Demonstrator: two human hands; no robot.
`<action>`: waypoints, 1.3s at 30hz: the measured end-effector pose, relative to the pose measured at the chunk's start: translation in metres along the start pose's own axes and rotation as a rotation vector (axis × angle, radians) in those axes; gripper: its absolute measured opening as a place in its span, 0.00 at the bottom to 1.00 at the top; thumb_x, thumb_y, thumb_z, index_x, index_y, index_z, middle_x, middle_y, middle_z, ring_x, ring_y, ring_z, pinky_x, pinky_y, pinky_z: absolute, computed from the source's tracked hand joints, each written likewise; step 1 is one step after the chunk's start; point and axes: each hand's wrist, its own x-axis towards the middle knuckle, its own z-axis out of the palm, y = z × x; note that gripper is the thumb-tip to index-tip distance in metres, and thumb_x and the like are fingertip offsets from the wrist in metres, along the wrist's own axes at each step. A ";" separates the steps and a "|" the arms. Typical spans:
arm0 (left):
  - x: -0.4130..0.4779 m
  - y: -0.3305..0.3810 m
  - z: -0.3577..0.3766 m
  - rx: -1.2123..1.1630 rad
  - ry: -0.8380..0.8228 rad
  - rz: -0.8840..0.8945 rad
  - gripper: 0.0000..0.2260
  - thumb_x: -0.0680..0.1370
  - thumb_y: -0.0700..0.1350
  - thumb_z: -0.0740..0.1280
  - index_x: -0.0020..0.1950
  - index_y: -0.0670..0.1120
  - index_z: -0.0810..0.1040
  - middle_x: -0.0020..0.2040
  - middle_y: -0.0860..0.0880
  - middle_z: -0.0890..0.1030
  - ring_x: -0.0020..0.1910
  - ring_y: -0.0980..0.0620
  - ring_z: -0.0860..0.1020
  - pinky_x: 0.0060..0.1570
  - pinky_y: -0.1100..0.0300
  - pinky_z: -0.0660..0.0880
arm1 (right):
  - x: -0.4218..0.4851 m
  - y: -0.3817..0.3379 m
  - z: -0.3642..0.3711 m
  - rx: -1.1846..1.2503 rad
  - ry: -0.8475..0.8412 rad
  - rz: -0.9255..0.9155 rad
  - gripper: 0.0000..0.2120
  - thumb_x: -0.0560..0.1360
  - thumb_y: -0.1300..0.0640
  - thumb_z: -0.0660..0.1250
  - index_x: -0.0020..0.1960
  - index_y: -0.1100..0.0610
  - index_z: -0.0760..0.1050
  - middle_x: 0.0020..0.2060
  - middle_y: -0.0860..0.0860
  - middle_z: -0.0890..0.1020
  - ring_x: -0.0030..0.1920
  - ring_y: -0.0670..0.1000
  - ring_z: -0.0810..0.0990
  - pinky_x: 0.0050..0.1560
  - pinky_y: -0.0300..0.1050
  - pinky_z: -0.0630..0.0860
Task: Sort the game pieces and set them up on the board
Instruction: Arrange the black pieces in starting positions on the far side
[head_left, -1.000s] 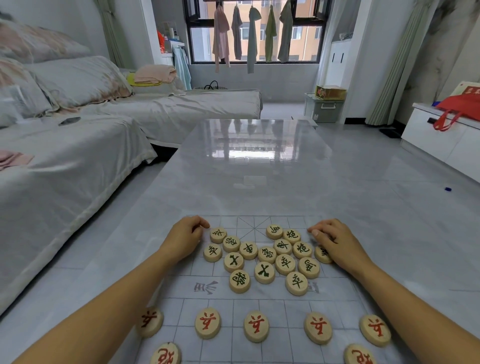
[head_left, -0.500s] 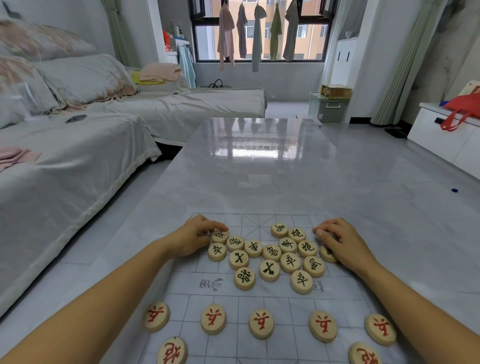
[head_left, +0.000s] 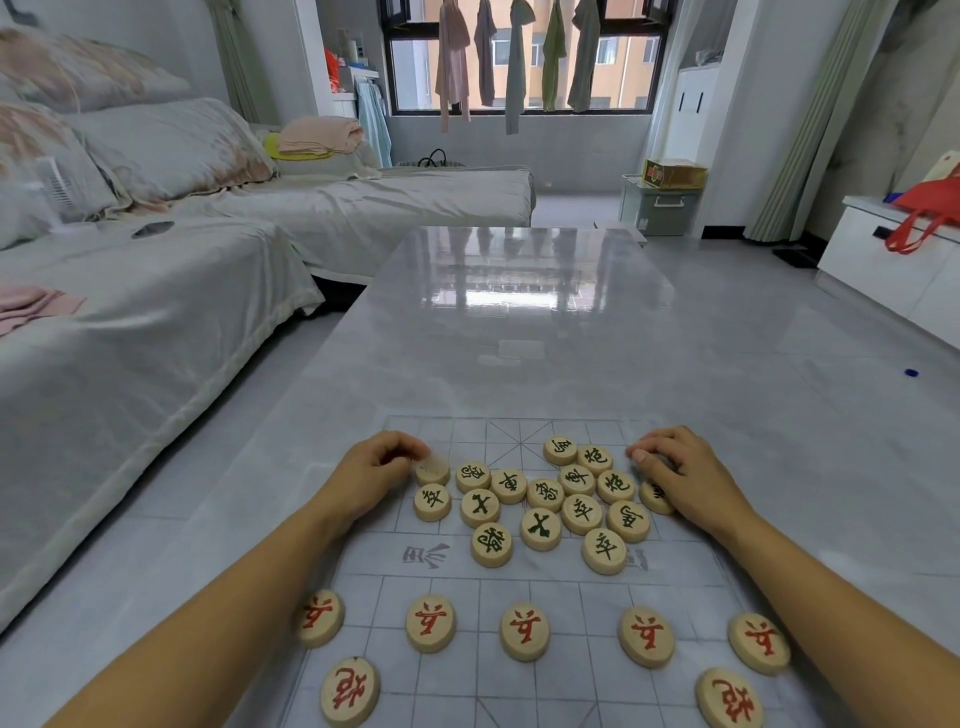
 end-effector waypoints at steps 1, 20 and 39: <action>0.000 0.000 0.000 -0.003 -0.002 0.004 0.12 0.76 0.33 0.59 0.48 0.47 0.78 0.52 0.46 0.80 0.53 0.49 0.77 0.51 0.64 0.72 | 0.000 -0.001 0.000 -0.001 0.000 0.001 0.09 0.76 0.53 0.63 0.50 0.53 0.80 0.51 0.47 0.74 0.58 0.51 0.71 0.56 0.49 0.71; -0.001 -0.003 0.004 0.018 0.002 0.057 0.10 0.75 0.37 0.67 0.47 0.54 0.78 0.54 0.45 0.79 0.53 0.51 0.77 0.51 0.66 0.72 | -0.005 -0.005 -0.002 -0.026 -0.026 -0.021 0.09 0.73 0.49 0.67 0.52 0.50 0.79 0.51 0.45 0.72 0.56 0.46 0.67 0.53 0.42 0.64; -0.001 -0.003 0.003 0.035 -0.005 0.072 0.10 0.74 0.39 0.68 0.47 0.55 0.78 0.54 0.45 0.79 0.54 0.49 0.77 0.53 0.64 0.72 | -0.005 -0.003 -0.004 0.048 -0.014 -0.018 0.08 0.77 0.56 0.61 0.49 0.48 0.78 0.53 0.49 0.76 0.58 0.52 0.71 0.58 0.48 0.69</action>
